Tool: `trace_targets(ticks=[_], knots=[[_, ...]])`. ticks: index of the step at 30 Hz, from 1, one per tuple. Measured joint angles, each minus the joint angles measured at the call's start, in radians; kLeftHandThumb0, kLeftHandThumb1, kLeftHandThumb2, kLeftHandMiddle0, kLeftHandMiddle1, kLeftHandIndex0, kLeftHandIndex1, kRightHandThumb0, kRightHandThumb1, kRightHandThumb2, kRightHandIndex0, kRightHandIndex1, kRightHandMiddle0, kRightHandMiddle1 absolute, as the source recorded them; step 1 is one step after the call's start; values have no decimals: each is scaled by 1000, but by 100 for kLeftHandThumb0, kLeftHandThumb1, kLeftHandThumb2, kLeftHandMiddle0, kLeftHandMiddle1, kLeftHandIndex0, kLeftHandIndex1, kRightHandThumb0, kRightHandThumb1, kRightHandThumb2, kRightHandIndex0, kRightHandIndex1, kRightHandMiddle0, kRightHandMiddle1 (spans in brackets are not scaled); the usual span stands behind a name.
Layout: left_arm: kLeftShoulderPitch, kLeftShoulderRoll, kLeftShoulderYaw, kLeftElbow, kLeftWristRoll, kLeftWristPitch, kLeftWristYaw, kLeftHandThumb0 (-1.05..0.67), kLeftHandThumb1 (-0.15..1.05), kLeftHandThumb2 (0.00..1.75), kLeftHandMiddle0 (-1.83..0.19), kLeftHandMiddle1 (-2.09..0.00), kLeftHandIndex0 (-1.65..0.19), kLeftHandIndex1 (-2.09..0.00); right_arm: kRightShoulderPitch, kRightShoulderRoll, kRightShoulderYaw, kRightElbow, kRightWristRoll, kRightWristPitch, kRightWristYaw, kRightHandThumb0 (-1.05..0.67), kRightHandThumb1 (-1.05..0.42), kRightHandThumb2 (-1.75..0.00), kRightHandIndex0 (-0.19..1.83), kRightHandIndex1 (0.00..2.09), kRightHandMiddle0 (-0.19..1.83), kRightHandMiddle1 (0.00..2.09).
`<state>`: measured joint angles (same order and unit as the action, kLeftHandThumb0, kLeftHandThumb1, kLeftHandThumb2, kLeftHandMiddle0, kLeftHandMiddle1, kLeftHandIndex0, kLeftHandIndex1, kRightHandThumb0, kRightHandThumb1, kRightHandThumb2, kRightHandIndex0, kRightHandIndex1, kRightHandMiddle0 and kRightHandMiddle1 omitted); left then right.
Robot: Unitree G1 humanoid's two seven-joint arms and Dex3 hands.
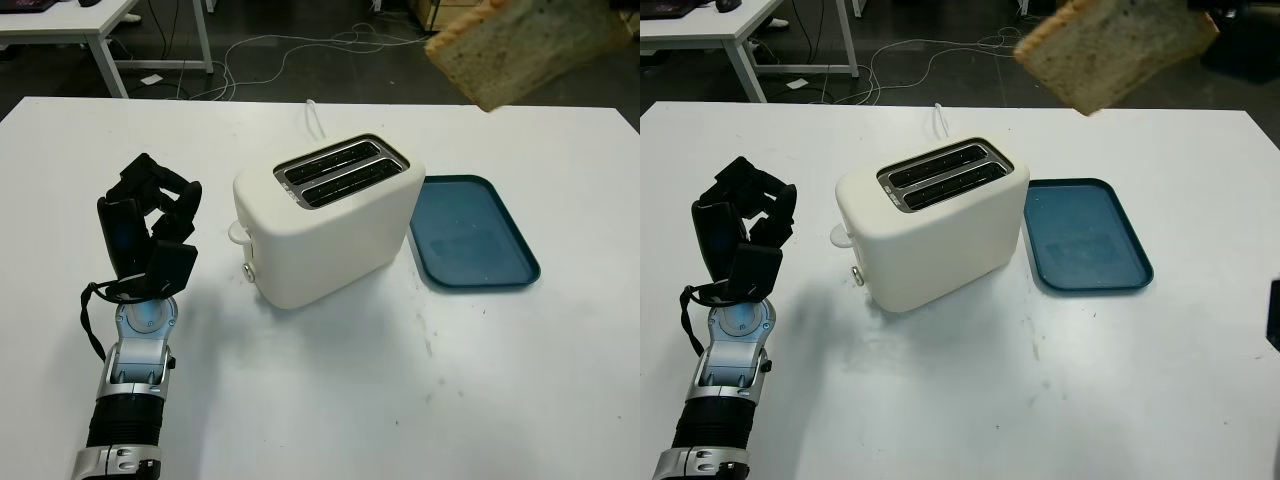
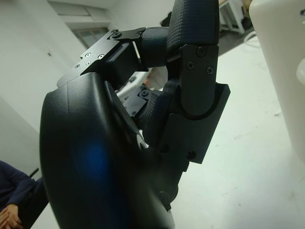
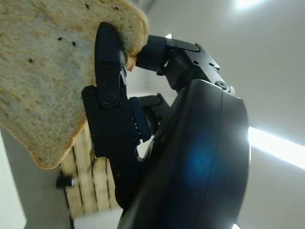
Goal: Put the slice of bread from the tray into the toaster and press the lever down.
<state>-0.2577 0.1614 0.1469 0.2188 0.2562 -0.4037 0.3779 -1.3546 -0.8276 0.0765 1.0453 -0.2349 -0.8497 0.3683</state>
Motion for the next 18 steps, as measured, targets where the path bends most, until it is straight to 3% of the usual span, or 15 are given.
trace_targets(ticks=[7,18], knots=[[0,-2,0,-5,0,1,0,-99,92,33,-97,-163,-82,-149,-72,65,-4,-35,33,55,79,-49,-92,-26,85,175,65,175],[0,-3,0,-5,0,2,4,-98,92,33,-96,-163,-82,-149,-69,230,27,-67,64,124,205,-42,-92,-31,105,175,78,175]])
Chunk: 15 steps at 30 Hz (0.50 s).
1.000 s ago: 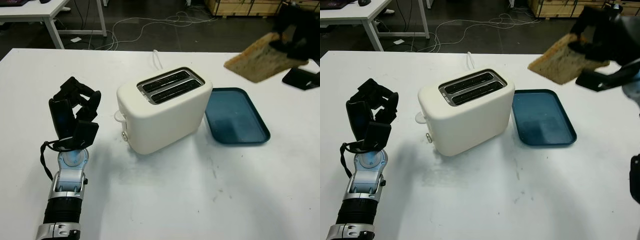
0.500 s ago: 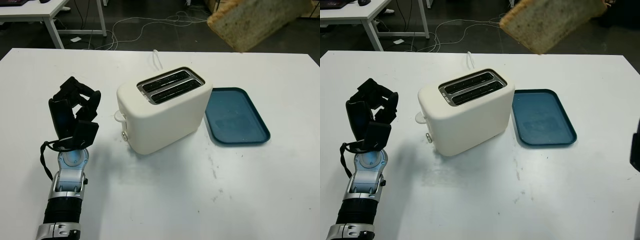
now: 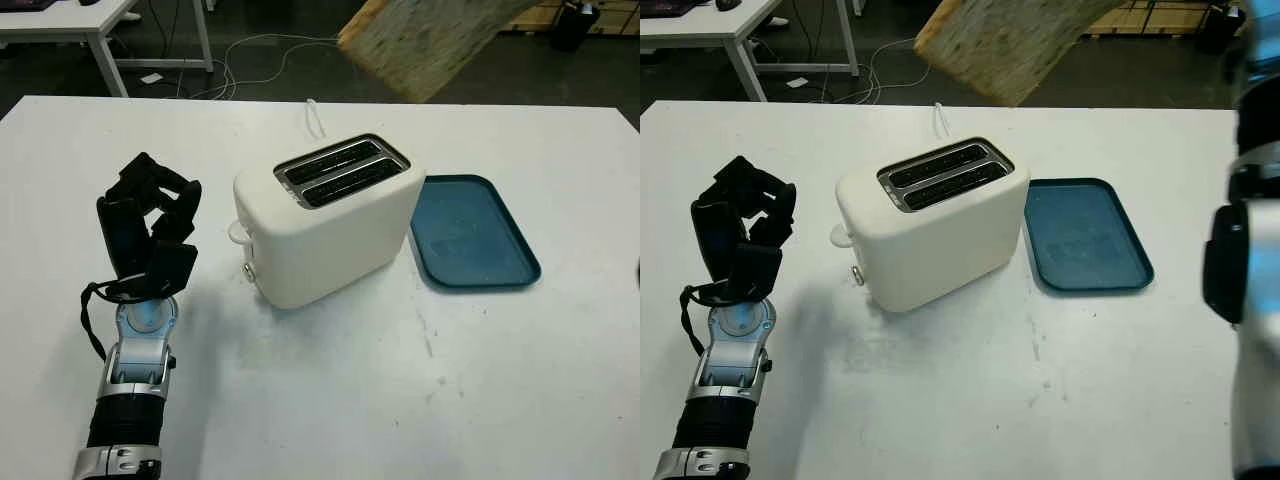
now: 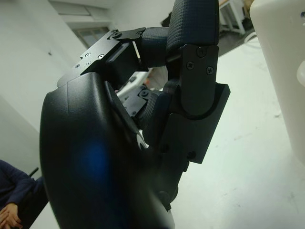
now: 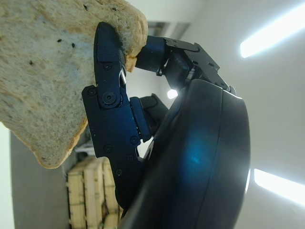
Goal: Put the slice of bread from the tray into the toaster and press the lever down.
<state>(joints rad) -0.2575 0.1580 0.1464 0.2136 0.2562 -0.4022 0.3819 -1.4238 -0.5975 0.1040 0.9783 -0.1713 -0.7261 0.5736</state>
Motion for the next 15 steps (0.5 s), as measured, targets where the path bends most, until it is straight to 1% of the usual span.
trace_targets(ticks=[2,3,5,10,15], knots=[[0,0,0,0,0,1,0,-99,92,34,-96,-164,-82,-149,11,23,19,-11,-11,-6,-1,-44,-92,-31,107,175,79,175],[0,-1,0,-1,0,1,1,-99,92,34,-96,-164,-82,-149,18,33,28,-15,-19,-9,-2,-44,-92,-32,107,175,79,171],[0,-1,0,-1,1,2,4,-99,92,34,-96,-164,-82,-149,35,50,40,-17,-36,-10,-2,-43,-92,-34,107,175,77,173],[1,-2,0,-5,0,4,4,-99,92,33,-97,-163,-82,-148,67,57,67,-24,-55,-7,5,-45,-92,-42,105,175,78,175],[3,-2,0,-13,0,5,4,-98,92,32,-97,-162,-83,-147,96,58,74,-25,-59,18,25,-45,-92,-44,103,175,73,175]])
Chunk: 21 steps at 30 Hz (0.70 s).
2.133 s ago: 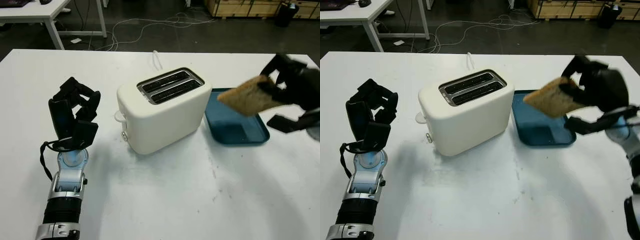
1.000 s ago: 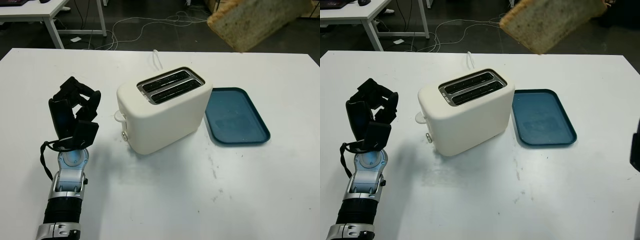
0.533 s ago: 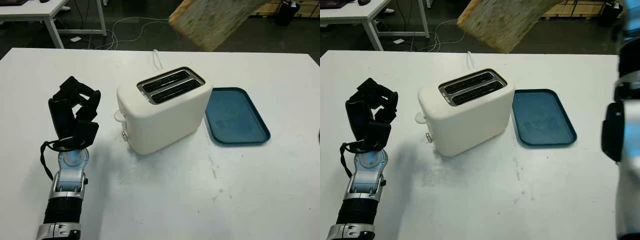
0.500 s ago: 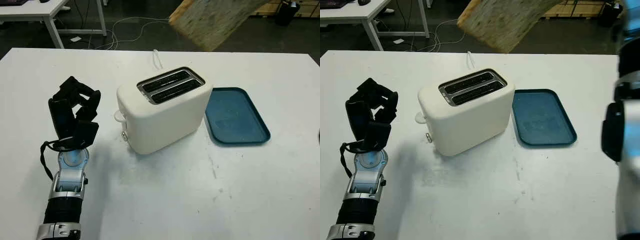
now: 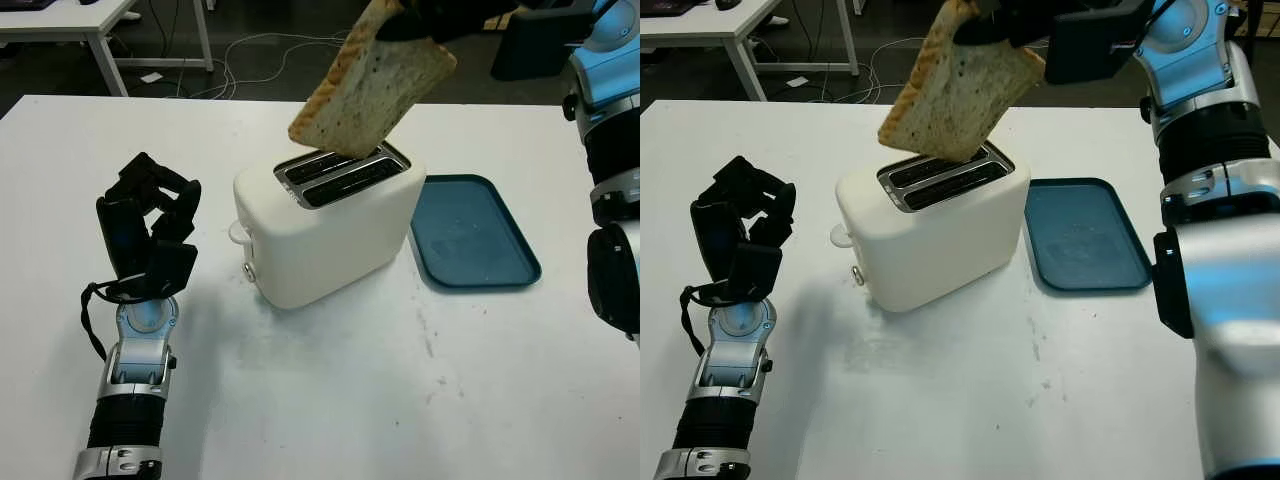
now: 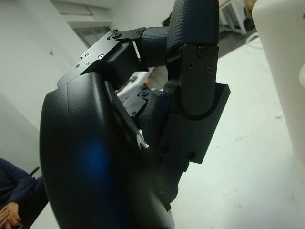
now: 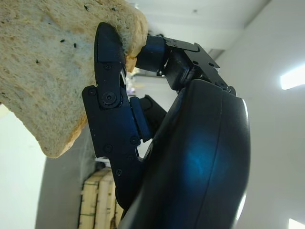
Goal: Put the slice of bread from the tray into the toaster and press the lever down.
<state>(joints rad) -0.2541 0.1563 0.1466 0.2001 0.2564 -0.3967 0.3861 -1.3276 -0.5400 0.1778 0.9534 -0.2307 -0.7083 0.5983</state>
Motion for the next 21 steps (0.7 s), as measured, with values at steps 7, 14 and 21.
trace_targets(ticks=[7,14,21], knots=[[3,-2,0,0,0,0,3,-98,92,33,-97,-162,-83,-147,19,0,7,9,-9,0,44,-44,-92,-45,100,175,68,175],[5,-2,0,0,-1,0,3,-99,92,31,-97,-161,-83,-146,25,-2,8,33,-19,-4,44,-45,-92,-43,99,175,70,175],[5,-3,0,-4,-1,2,3,-99,92,32,-97,-162,-83,-146,25,-20,31,60,-79,-24,6,-43,-92,-44,99,175,70,175]])
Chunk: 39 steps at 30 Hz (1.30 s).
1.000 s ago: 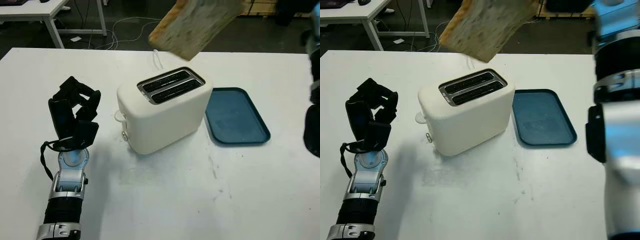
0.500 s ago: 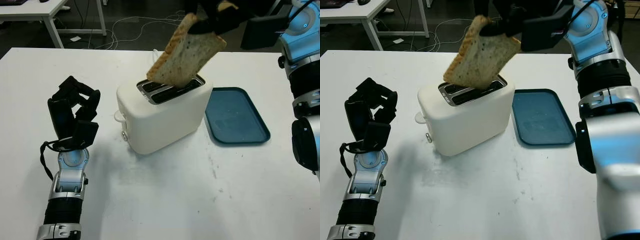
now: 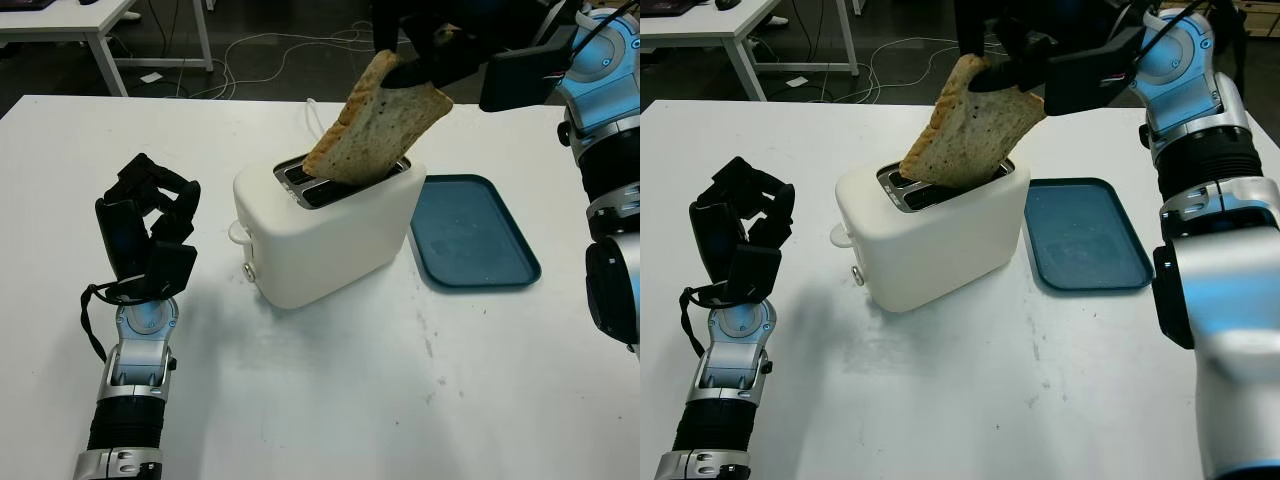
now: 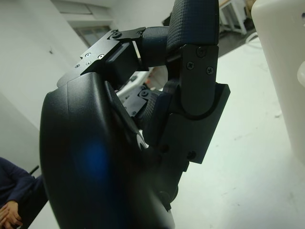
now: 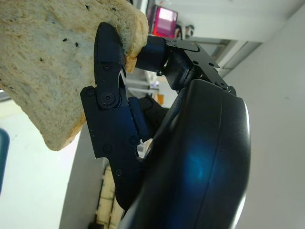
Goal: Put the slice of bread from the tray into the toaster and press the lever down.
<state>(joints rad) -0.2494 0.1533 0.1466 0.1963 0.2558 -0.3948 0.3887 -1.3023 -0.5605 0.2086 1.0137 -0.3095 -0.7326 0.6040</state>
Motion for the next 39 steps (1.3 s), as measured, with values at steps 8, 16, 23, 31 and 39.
trace_targets(ticks=[8,16,23,31,39], knots=[[4,-1,0,-9,0,6,0,-98,92,32,-96,-162,-82,-146,-4,-25,62,21,-130,-67,-113,-46,-92,-49,99,175,69,175],[5,-1,0,-9,0,6,0,-99,92,32,-97,-161,-82,-147,-25,-35,132,21,-252,-110,-234,-46,-92,-45,105,175,78,175],[5,-2,0,-9,0,6,0,-99,92,32,-96,-161,-82,-146,-26,-27,177,0,-293,-127,-275,-47,-92,-40,111,175,85,175],[7,-11,-1,-11,0,7,1,-99,92,32,-96,-162,-83,-147,-29,11,205,-28,-294,-151,-256,-46,-92,-37,111,175,88,175],[9,-15,-1,-11,1,7,3,-99,92,32,-97,-162,-83,-147,-28,65,177,-34,-175,-118,-94,-75,-92,-32,96,170,73,165]])
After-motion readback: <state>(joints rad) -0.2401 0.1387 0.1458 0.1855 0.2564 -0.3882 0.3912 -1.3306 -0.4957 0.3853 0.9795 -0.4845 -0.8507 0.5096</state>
